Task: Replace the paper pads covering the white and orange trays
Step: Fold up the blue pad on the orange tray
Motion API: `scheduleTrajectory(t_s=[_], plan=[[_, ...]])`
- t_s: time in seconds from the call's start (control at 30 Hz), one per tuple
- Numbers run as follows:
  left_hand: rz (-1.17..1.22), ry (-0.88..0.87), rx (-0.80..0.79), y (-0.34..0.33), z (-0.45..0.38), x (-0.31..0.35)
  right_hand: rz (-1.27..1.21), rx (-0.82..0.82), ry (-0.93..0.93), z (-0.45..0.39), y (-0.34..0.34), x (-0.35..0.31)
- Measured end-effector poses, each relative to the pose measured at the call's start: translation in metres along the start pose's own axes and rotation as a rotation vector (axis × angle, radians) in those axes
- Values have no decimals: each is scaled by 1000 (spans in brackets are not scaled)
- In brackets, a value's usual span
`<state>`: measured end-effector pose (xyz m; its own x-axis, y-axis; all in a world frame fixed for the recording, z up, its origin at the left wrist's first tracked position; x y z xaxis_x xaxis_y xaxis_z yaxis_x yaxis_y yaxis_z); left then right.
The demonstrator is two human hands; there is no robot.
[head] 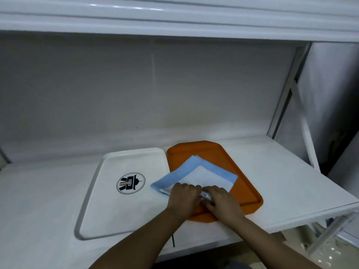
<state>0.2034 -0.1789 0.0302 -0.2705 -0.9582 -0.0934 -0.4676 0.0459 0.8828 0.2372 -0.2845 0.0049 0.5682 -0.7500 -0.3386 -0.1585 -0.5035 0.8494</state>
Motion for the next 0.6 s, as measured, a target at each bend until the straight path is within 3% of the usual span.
scheduleTrajectory(t_s=[0.13,0.37,0.6], plan=[[71,34,39,1,10,-7,27,11,-64,-1,-9,8],[63,213,-60,-21,35,-73,-530,-70,-160,0,4,17],[101,357,-143,-37,38,-94,-511,129,75,-18,19,40]])
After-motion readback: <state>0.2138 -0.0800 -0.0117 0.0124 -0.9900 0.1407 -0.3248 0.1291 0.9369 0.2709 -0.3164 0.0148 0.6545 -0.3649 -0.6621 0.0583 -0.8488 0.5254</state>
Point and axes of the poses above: each hand's wrist, its own z-axis away from the middle knuckle, its own y-axis out of the back of the hand, x = y × z, the point moved 6 cm from there along -z, towards the middle knuckle, and after that the axes turned 11 degrees about x, right-handed, at the moved point
